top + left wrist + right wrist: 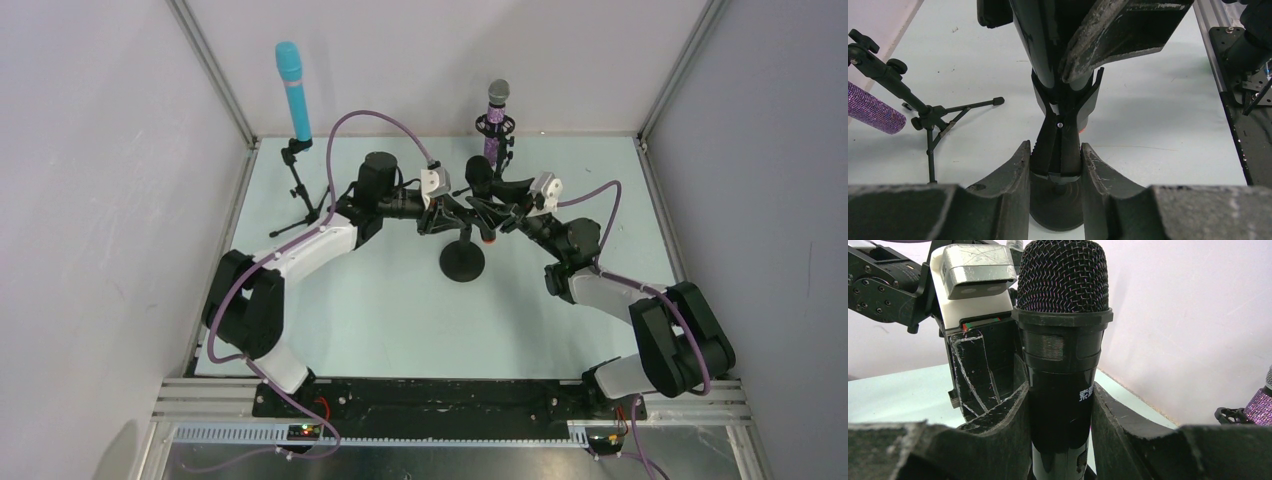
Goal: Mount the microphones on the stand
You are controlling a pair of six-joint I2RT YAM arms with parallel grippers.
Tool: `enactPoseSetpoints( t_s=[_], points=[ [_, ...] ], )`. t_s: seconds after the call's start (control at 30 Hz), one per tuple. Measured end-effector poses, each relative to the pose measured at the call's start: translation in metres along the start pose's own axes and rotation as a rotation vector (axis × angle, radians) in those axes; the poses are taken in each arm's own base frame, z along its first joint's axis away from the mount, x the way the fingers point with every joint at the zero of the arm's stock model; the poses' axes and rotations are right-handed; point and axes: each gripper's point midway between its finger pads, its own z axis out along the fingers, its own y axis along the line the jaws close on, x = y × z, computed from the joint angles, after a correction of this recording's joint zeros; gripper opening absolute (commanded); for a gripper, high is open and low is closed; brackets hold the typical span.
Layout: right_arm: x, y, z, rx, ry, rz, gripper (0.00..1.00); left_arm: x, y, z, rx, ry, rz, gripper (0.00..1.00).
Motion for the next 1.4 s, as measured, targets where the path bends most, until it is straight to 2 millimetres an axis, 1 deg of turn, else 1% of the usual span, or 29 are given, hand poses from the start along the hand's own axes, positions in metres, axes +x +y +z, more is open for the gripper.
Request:
enactPoseSetpoints(
  t_s=[0.03,0.07,0.13,0.17,0.2,0.27,0.37,0.4,0.43,0.57,0.6,0.63,0.67,0.7,0.73,0.77,0.8,0.9,0.97,1.0,1.03,1.07,1.13,1.17,1.27,1.33,1.4],
  points=[
    [0.000,0.000,0.000,0.000,0.000,0.000,0.00,0.000,0.000,0.000,0.001,0.000,0.000,0.40],
    [0.000,0.000,0.000,0.000,0.000,0.000,0.00,0.000,0.000,0.000,0.001,0.000,0.000,0.45],
    [0.000,0.000,0.000,0.000,-0.003,-0.004,0.00,0.000,0.000,0.000,0.001,-0.001,0.000,0.59],
    [0.000,0.000,0.000,0.000,-0.004,-0.007,0.00,0.000,0.000,0.000,0.001,-0.001,0.000,0.61],
    [0.000,0.000,0.000,-0.001,-0.004,-0.008,0.00,-0.001,0.000,0.000,0.003,-0.003,-0.001,0.66],
    [0.002,0.000,0.001,-0.002,-0.003,-0.004,0.00,-0.003,-0.002,0.001,0.012,-0.010,0.002,0.73],
    [0.001,0.001,0.001,-0.005,-0.006,-0.005,0.00,-0.004,-0.004,0.002,0.021,-0.015,0.002,0.80],
    [0.001,0.002,0.002,-0.006,-0.007,-0.005,0.00,-0.005,-0.004,0.002,0.022,-0.018,0.005,0.84],
    [0.002,0.002,0.002,-0.006,-0.007,-0.004,0.01,-0.005,-0.004,0.002,0.022,-0.019,0.006,0.86],
    [0.002,0.002,0.002,-0.008,-0.007,-0.001,0.10,-0.006,-0.004,0.002,0.017,-0.022,0.001,0.94],
    [0.002,0.003,0.002,-0.009,-0.007,0.000,0.15,-0.007,-0.004,0.001,0.016,-0.022,-0.001,0.97],
    [0.001,0.003,0.002,-0.009,-0.008,0.001,0.17,-0.008,-0.003,0.001,0.010,-0.023,0.001,0.98],
    [0.001,0.003,0.002,-0.009,-0.008,0.002,0.25,-0.009,-0.003,0.000,0.005,-0.024,0.003,0.99],
    [0.001,0.003,0.002,-0.009,-0.008,0.003,0.28,-0.011,-0.002,-0.001,-0.007,-0.025,0.007,1.00],
    [0.001,0.003,0.002,-0.009,-0.008,0.004,0.35,-0.014,-0.001,-0.003,-0.017,-0.028,0.012,1.00],
    [0.001,0.003,0.002,-0.009,-0.008,0.006,0.38,-0.017,-0.001,-0.005,-0.030,-0.031,0.019,1.00],
    [0.001,0.003,0.002,-0.009,-0.008,0.008,0.44,-0.020,-0.001,-0.007,-0.043,-0.035,0.026,1.00],
    [0.001,0.003,0.002,-0.010,-0.008,0.017,0.53,-0.031,-0.002,-0.015,-0.080,-0.048,0.054,1.00],
    [0.000,0.004,0.002,-0.010,-0.011,0.028,0.64,-0.042,-0.002,-0.023,-0.117,-0.061,0.080,1.00],
    [-0.001,0.005,0.003,-0.012,-0.015,0.033,0.67,-0.049,-0.003,-0.028,-0.140,-0.070,0.097,1.00],
    [-0.003,0.005,0.003,-0.013,-0.021,0.039,0.72,-0.055,-0.003,-0.033,-0.159,-0.079,0.112,1.00],
    [-0.006,0.005,0.003,-0.014,-0.027,0.042,0.74,-0.063,-0.003,-0.038,-0.186,-0.091,0.131,1.00],
    [-0.011,0.006,0.003,-0.016,-0.035,0.047,0.83,-0.074,-0.003,-0.048,-0.234,-0.107,0.158,1.00],
    [-0.014,0.007,0.004,-0.016,-0.040,0.048,0.95,-0.078,-0.003,-0.054,-0.260,-0.113,0.168,1.00],
    [-0.022,0.008,0.003,-0.012,-0.045,0.055,0.99,-0.085,-0.004,-0.066,-0.322,-0.126,0.180,1.00],
    [-0.027,0.007,0.001,0.001,-0.040,0.062,1.00,-0.085,-0.005,-0.072,-0.357,-0.127,0.174,1.00],
    [-0.031,0.005,-0.001,0.016,-0.031,0.069,0.99,-0.080,-0.005,-0.078,-0.392,-0.123,0.153,1.00]
  ],
)
